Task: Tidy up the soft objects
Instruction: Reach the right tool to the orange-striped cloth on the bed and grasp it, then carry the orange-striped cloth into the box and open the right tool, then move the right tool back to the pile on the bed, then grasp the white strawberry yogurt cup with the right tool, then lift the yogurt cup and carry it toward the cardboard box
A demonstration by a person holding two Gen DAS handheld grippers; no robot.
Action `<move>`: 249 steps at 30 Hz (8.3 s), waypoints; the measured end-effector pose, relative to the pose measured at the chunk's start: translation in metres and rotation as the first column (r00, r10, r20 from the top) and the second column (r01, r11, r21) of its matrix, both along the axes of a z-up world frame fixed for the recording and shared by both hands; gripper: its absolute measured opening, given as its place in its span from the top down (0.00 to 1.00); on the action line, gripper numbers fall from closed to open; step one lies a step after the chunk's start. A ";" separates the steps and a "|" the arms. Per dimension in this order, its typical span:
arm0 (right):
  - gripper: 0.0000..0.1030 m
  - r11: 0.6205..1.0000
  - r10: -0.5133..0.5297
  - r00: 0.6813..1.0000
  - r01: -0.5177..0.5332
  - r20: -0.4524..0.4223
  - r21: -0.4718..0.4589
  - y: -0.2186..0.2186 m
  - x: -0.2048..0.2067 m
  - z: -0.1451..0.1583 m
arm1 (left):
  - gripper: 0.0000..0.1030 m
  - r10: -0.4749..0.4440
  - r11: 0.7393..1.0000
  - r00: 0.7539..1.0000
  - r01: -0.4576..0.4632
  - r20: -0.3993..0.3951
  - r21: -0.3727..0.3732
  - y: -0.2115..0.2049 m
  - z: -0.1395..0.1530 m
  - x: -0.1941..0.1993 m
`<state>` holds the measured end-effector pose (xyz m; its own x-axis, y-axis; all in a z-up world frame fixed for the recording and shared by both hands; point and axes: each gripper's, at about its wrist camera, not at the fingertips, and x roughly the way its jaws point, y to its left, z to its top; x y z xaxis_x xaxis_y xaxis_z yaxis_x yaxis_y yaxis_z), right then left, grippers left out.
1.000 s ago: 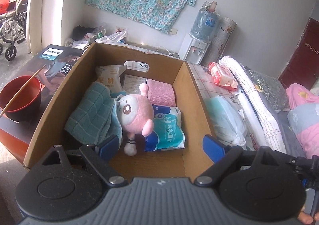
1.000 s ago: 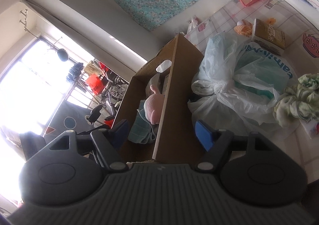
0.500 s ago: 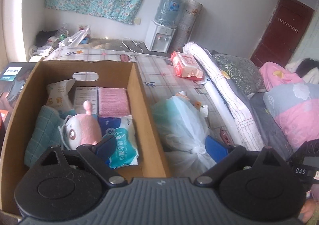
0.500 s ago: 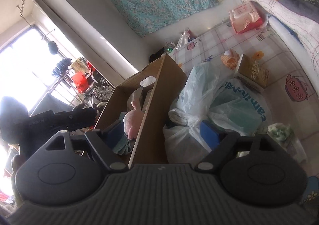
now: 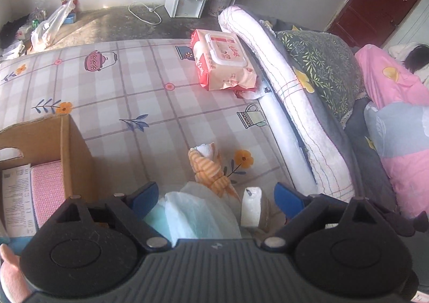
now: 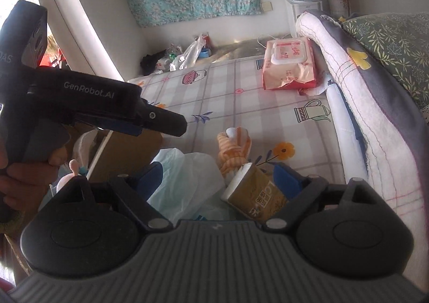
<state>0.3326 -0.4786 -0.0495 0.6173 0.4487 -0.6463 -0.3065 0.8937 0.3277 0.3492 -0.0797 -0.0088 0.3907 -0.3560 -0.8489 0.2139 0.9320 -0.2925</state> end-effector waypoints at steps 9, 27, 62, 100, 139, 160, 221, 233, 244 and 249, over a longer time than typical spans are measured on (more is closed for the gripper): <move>0.29 0.996 0.080 0.984 -0.084 -0.158 -0.020 0.026 0.093 -0.056 | 0.34 0.031 0.999 0.970 -0.040 -0.243 -0.033 -0.019 -0.075 0.078; 0.65 0.999 0.036 0.999 -0.036 0.016 -0.009 0.045 0.093 -0.047 | 0.70 0.092 0.973 0.987 -0.117 -0.131 -0.199 0.003 -0.034 0.069; 0.65 0.807 0.550 0.752 -0.366 -0.363 0.463 0.319 -0.107 0.005 | 0.26 0.574 0.812 0.802 -0.533 0.164 -0.236 0.313 0.068 -0.262; 0.32 0.891 0.283 0.959 -0.253 -0.026 0.377 0.151 -0.189 0.041 | 0.05 0.434 0.901 0.779 -0.390 0.453 -0.192 0.220 0.067 -0.320; 0.45 0.995 -0.058 0.998 0.056 -0.023 -0.078 -0.049 -0.167 -0.038 | 0.51 -0.309 0.950 0.899 0.278 0.312 0.140 -0.055 -0.063 -0.296; 0.98 0.995 0.050 0.997 -0.055 -0.056 -0.088 -0.043 -0.097 -0.046 | 0.51 -0.302 0.953 0.910 0.277 0.285 0.124 -0.057 -0.071 -0.285; 0.56 0.954 -0.300 0.952 0.298 0.056 0.034 -0.062 -0.162 -0.103 | 0.53 -0.199 0.979 0.925 0.176 0.323 0.101 -0.040 -0.054 -0.276; 0.54 0.970 -0.236 0.962 0.241 0.136 -0.027 -0.062 -0.186 -0.109 | 0.53 -0.204 0.978 0.924 0.179 0.324 0.106 -0.043 -0.054 -0.278; 0.52 0.938 -0.308 0.951 0.306 -0.013 0.163 -0.090 -0.189 -0.119 | 0.53 -0.254 0.967 0.915 0.228 0.314 0.118 -0.050 -0.056 -0.282; 0.52 0.921 -0.312 0.947 0.320 -0.070 0.222 -0.101 -0.182 -0.120 | 0.53 -0.268 0.963 0.913 0.242 0.308 0.122 -0.051 -0.059 -0.283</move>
<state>0.1508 -0.5795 -0.1691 0.7311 0.3712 -0.5724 -0.0059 0.8425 0.5387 0.0665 -0.1311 -0.0677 0.5497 -0.4160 -0.7244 0.5169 0.8506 -0.0961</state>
